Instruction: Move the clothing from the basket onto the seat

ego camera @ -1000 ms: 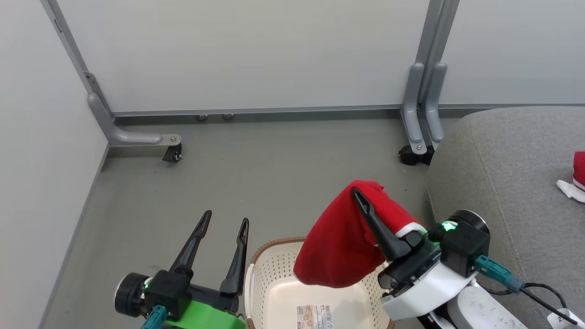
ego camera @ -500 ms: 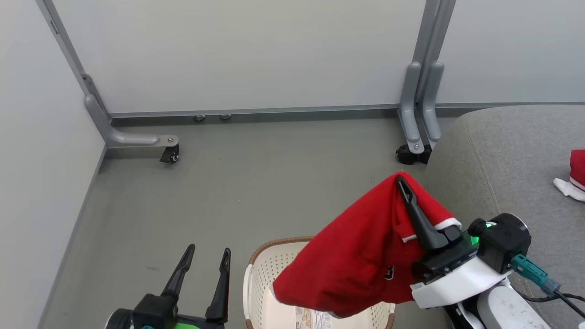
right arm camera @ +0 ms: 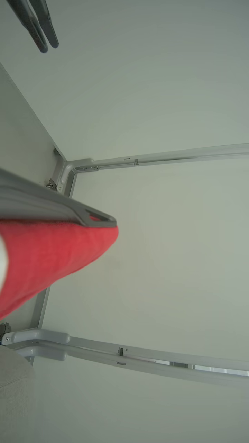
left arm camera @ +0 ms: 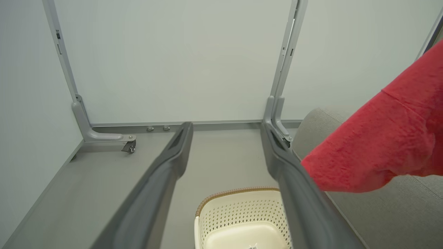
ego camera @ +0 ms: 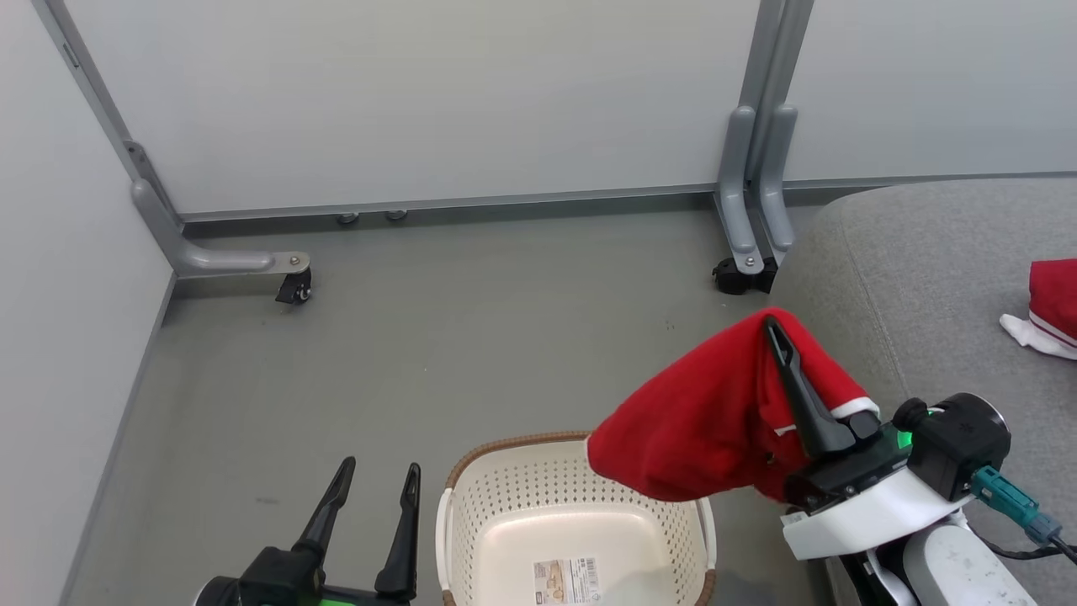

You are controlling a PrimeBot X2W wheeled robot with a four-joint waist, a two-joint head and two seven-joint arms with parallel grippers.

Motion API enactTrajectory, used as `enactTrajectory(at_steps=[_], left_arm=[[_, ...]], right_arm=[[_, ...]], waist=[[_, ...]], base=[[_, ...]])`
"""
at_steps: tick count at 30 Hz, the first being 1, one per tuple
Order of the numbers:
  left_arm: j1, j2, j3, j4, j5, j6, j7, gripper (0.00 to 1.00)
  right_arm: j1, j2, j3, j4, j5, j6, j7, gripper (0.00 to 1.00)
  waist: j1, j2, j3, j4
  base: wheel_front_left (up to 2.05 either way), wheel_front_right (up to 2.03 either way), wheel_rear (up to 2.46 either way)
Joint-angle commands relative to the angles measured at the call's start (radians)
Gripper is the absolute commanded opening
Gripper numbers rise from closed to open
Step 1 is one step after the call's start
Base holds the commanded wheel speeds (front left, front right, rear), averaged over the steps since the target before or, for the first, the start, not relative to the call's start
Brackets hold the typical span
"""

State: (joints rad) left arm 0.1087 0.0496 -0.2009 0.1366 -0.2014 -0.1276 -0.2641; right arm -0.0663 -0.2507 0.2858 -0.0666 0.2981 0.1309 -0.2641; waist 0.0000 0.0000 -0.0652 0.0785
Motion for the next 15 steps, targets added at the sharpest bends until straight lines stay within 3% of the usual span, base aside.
enactTrajectory(at_steps=[1, 7, 15], left_arm=[[0.005, 0.002, -0.003, -0.001, -0.010, -0.003, 0.000, 1.00], [0.003, 0.002, -0.015, -0.003, -0.015, -0.004, 0.000, 1.00], [-0.021, 0.002, -0.034, -0.021, -0.026, 0.000, 0.000, 1.00]], right_arm=[[0.009, -0.007, -0.006, -0.003, -0.005, -0.001, 0.000, 0.00], [0.007, -0.021, -0.026, -0.005, -0.007, -0.001, 0.000, 0.00], [0.000, -0.042, -0.049, -0.006, -0.002, -0.001, 0.000, 0.00]], waist=[[0.0000, 0.0000, 0.003, -0.017], [0.0000, 0.0000, 0.011, -0.085], [0.0000, 0.0000, 0.030, -0.232]], base=[[0.00, 0.00, 0.00], [0.00, 0.00, 0.00], [0.00, 0.00, 0.00]])
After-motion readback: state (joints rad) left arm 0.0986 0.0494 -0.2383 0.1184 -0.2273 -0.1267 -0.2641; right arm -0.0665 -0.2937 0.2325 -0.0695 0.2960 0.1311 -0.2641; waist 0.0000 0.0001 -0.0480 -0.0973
